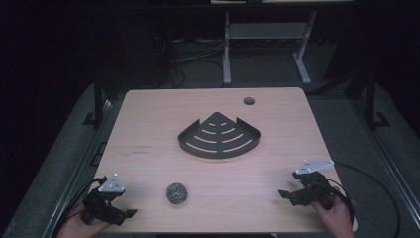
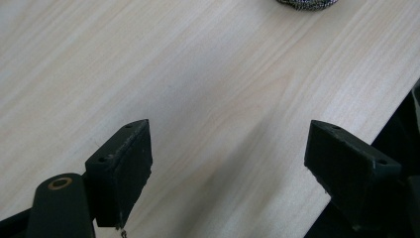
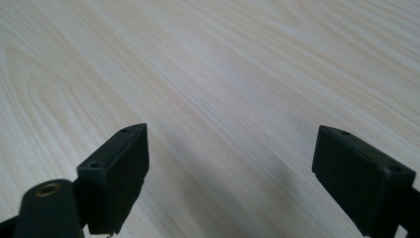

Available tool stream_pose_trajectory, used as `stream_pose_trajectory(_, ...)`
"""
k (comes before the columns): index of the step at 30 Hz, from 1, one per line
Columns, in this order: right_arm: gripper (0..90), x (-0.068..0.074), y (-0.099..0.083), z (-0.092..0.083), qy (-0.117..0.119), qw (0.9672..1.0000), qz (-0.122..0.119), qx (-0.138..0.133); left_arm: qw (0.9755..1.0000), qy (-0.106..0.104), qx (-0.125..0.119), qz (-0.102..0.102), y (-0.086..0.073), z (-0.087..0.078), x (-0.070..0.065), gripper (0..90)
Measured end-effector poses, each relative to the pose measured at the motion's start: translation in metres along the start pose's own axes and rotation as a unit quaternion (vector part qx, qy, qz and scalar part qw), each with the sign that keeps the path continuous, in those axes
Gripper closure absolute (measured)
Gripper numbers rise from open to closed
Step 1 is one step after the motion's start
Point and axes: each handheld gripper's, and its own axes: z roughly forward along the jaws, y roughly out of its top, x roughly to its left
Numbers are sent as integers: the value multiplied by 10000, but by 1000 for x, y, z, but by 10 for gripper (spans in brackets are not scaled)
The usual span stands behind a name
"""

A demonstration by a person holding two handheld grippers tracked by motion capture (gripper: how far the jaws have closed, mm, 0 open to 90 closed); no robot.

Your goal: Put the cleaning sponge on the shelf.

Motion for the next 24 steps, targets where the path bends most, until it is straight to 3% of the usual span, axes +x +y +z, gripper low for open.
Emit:
stream_pose_trajectory(13, 142, 0, 0, 0, -7, 10000, 7, -11, 10000, -63, -4, 73, 7, 1, -3, 180)
stream_pose_trajectory(24, 142, -1, 0, -3, -23, 10000, 17, -18, 9994, -147, 27, 305, 22, 5, -11, 181)
